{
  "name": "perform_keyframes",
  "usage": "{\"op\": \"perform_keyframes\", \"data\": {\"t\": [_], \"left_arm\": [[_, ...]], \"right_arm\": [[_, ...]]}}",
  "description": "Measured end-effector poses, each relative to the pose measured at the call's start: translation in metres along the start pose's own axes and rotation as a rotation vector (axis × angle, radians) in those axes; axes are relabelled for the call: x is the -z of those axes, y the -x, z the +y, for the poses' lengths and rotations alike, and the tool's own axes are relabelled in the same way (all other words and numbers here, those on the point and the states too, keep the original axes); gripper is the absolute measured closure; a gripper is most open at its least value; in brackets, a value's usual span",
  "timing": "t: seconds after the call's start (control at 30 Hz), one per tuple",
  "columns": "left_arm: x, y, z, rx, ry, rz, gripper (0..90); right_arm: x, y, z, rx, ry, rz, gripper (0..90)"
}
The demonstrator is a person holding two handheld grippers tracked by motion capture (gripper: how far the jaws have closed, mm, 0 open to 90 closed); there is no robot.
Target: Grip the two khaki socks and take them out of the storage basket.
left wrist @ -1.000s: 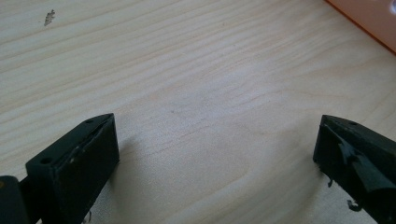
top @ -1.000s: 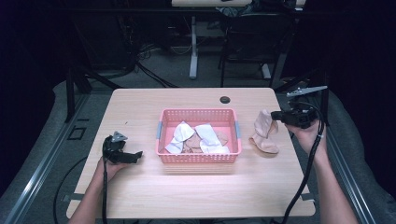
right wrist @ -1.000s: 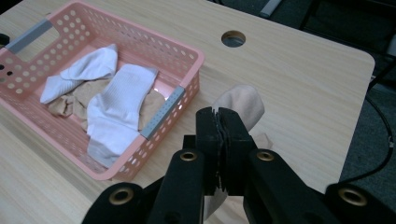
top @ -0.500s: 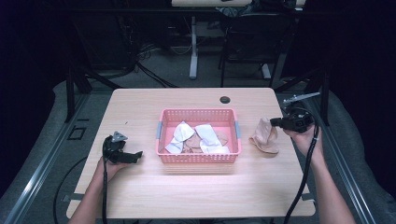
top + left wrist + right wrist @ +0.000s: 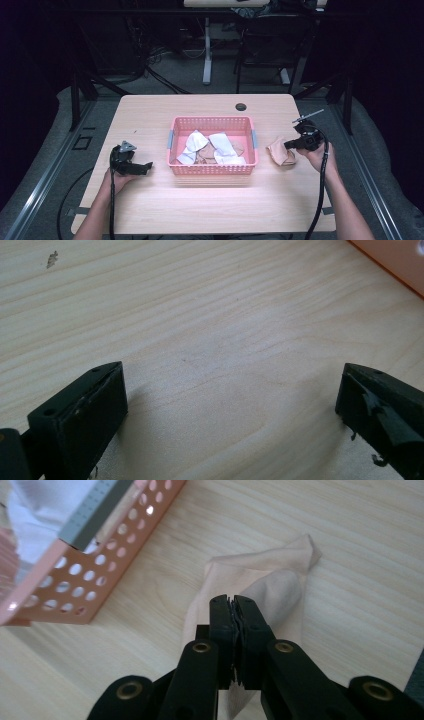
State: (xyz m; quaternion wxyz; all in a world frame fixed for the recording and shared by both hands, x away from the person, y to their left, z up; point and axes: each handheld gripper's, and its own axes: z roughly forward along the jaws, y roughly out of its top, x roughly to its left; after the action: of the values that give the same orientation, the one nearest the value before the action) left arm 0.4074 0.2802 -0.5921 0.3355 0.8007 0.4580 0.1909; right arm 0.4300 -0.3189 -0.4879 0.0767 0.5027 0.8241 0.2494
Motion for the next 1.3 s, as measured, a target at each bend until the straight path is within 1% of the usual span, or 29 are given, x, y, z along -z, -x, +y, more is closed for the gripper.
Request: {"op": "perform_keyframes", "data": {"t": [0.07, 0.1, 0.13, 0.17, 0.2, 0.23, 0.27, 0.3, 0.33, 0.37, 0.4, 0.43, 0.5, 0.53, 0.57, 0.6, 0.63, 0.67, 0.73, 0.87, 0.93, 0.97, 1.0, 1.07, 1.23, 1.27, 1.3], "left_arm": [[0.000, 0.000, 0.000, -0.003, 0.000, 0.000, 0.0], [0.000, 0.000, 0.000, -0.003, 0.000, -0.001, 0.1], [0.000, 0.000, 0.000, -0.002, -0.001, 0.000, 0.1], [0.000, 0.000, 0.000, -0.002, -0.001, 0.000, 0.1], [0.000, 0.000, 0.000, -0.001, 0.001, 0.000, 0.1], [0.000, 0.000, 0.000, -0.003, 0.000, 0.000, 0.1], [0.000, 0.000, 0.000, -0.003, 0.001, 0.000, 0.1], [0.000, 0.000, 0.000, -0.003, 0.001, 0.000, 0.1], [0.000, 0.000, 0.000, -0.003, 0.000, 0.000, 0.0], [0.000, 0.000, 0.000, 0.000, 0.001, 0.000, 0.0], [0.000, 0.000, 0.000, -0.001, 0.000, -0.001, 0.1], [0.000, 0.000, 0.000, -0.003, 0.000, -0.001, 0.1], [0.000, 0.000, 0.000, -0.003, 0.000, -0.001, 0.1], [0.000, 0.000, 0.000, 0.000, 0.001, -0.001, 0.1], [0.000, 0.000, 0.000, 0.000, 0.001, -0.001, 0.1], [0.000, 0.000, 0.000, -0.003, 0.000, -0.001, 0.0], [0.000, 0.000, 0.000, 0.000, 0.001, 0.000, 0.1], [0.000, 0.000, 0.000, -0.002, -0.001, 0.000, 0.0], [0.000, 0.000, 0.000, 0.000, 0.001, -0.001, 0.1], [0.000, 0.000, 0.000, -0.003, 0.000, -0.001, 0.1], [0.000, 0.000, 0.000, 0.000, 0.001, 0.000, 0.0], [0.000, 0.000, 0.000, -0.003, 0.000, 0.000, 0.1], [0.000, 0.000, 0.000, -0.001, 0.001, -0.001, 0.1], [0.000, 0.000, 0.000, -0.003, 0.000, -0.001, 0.1], [0.000, 0.000, 0.000, -0.001, 0.001, -0.002, 0.1], [0.000, 0.000, 0.000, -0.001, 0.000, -0.002, 0.0], [0.000, 0.000, 0.000, -0.001, 0.000, -0.002, 0.1]], "right_arm": [[-0.006, 0.000, -0.001, -0.008, -0.019, 0.001, 87.1], [-0.008, 0.000, -0.002, -0.004, -0.036, 0.004, 87.1], [-0.012, 0.001, -0.003, -0.017, -0.042, 0.012, 87.0], [-0.014, 0.002, -0.004, -0.016, -0.054, 0.018, 86.9], [-0.017, 0.003, -0.004, -0.032, -0.052, 0.028, 86.8], [-0.019, 0.005, -0.005, -0.033, -0.069, 0.030, 86.7], [-0.024, 0.006, -0.007, -0.043, -0.075, 0.022, 86.4], [-0.024, 0.006, -0.007, -0.043, -0.075, 0.022, 86.4], [-0.025, 0.007, -0.008, -0.038, -0.089, 0.026, 85.8], [-0.027, 0.007, -0.008, -0.045, -0.096, 0.028, 83.6], [-0.028, 0.008, -0.009, -0.035, -0.112, 0.017, 81.0], [-0.028, 0.008, -0.009, -0.037, -0.110, 0.015, 79.6], [-0.023, 0.007, -0.007, -0.046, -0.070, 0.017, 69.9], [-0.023, 0.007, -0.007, -0.046, -0.070, 0.017, 69.9], [-0.020, 0.007, -0.006, -0.042, -0.060, 0.017, 66.6], [-0.016, 0.006, -0.005, -0.038, -0.048, 0.025, 61.8], [-0.013, 0.005, -0.004, -0.041, -0.021, 0.018, 55.7], [-0.009, 0.005, -0.004, -0.033, -0.011, 0.023, 51.2], [-0.004, 0.003, -0.002, -0.038, 0.013, 0.033, 43.1], [0.008, 0.001, 0.000, -0.035, 0.076, 0.045, 31.2], [0.012, -0.001, 0.001, -0.025, 0.100, 0.049, 26.8], [0.015, -0.002, 0.001, -0.018, 0.105, 0.042, 24.0], [0.017, -0.002, 0.001, -0.011, 0.108, 0.048, 21.4], [0.020, -0.005, 0.002, -0.018, 0.120, 0.052, 16.6], [0.034, -0.016, 0.007, -0.003, 0.145, 0.049, 13.7], [0.037, -0.019, 0.007, 0.003, 0.155, 0.044, 13.3], [0.039, -0.022, 0.006, 0.014, 0.153, 0.037, 12.3]]}}
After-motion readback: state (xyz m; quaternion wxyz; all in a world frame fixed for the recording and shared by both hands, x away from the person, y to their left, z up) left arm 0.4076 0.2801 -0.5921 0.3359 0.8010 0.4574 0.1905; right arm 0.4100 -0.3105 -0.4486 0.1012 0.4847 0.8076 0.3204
